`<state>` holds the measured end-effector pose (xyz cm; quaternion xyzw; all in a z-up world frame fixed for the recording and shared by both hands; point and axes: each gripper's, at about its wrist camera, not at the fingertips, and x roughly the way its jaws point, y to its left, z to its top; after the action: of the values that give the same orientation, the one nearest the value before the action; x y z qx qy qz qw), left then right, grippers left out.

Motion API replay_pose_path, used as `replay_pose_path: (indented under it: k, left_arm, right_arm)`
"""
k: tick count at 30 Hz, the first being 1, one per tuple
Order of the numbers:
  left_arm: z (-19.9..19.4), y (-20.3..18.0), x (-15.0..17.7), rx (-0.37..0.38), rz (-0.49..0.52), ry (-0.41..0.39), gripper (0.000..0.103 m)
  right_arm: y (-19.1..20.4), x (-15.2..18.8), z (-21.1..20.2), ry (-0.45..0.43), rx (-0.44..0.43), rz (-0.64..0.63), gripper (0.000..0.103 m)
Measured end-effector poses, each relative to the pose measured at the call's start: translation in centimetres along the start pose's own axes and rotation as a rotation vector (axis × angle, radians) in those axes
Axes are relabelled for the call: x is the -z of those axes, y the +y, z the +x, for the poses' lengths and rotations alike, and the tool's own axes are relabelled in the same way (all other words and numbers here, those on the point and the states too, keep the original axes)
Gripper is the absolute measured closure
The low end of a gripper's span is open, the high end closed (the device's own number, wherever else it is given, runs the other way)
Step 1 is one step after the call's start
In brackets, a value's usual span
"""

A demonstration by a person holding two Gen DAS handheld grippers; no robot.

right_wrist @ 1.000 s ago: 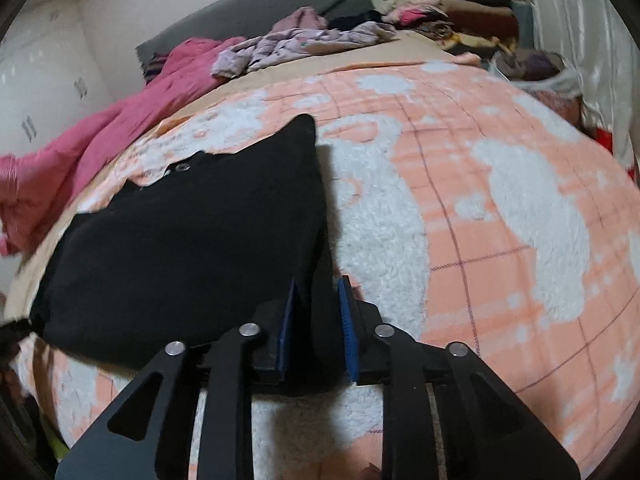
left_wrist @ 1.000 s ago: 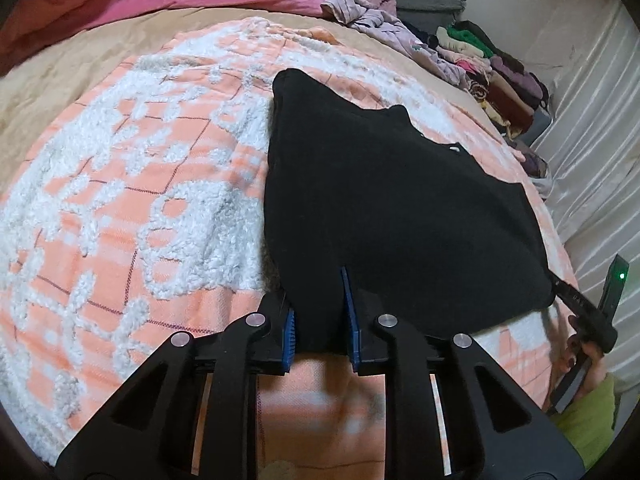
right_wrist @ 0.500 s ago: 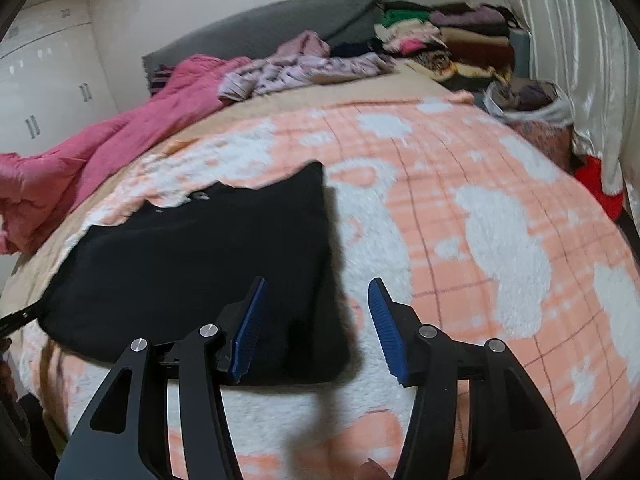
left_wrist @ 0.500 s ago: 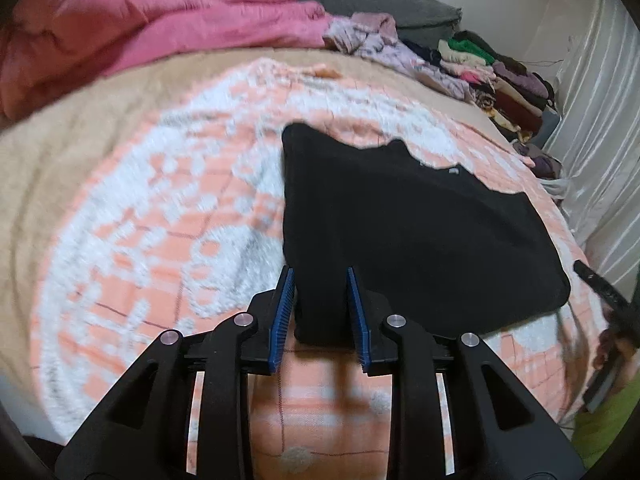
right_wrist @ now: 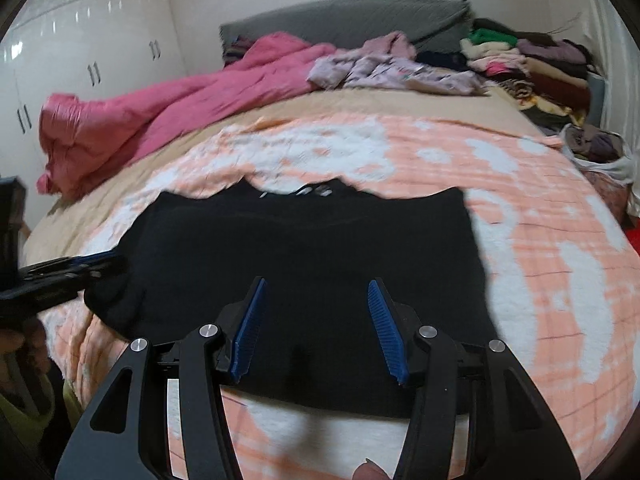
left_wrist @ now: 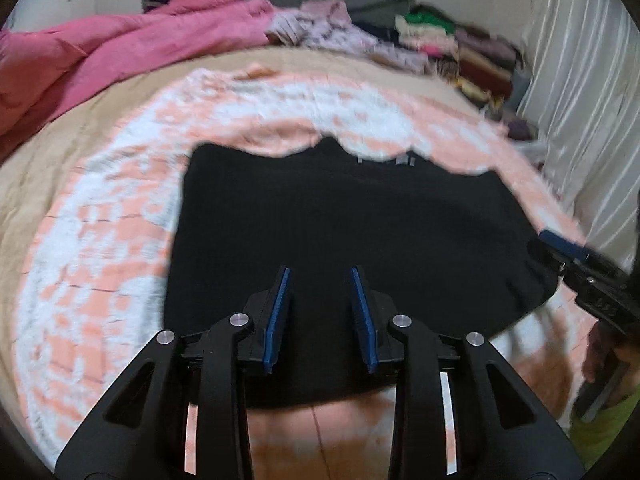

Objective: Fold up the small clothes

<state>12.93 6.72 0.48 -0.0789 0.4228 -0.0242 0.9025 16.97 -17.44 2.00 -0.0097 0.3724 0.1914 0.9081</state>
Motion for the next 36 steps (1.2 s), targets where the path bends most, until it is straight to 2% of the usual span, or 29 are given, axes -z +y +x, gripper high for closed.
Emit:
replay_pose_path:
  k: [3,6,9,12,25,36]
  left_arm:
    - [2.1,-0.4,1.2,-0.017,0.026,0.047,0.081]
    - [2.5,-0.5,1.8,-0.029,0.054,0.034,0.081]
    - [2.5,-0.2,1.7,-0.019,0.048,0.034,0.081]
    - [2.3,0.1,1.8,-0.008,0.041,0.030,0.081]
    - [2.0,0.4,2.1,0.028,0.023,0.024,0.081]
    - [1.8,0.4,2.1,0.042,0.006,0.031,0.080]
  right_arm:
    - [1.6,0.0,1.9,0.035,-0.019,-0.017,0.052]
    - [3.0,-0.2,4.0,0.072,-0.042,-0.032,0.052]
    - [3.9,-0.5,6.4,0.120,-0.035,-0.049,0.052]
    - [3.8,-1.1,9.1,0.153,0.008,-0.049,0.052]
    - [2.6,-5.3,15.6,0.179,0.051,-0.010,0.050]
    - [2.6,-7.0,17.4,0.187,0.096,0.010,0.048]
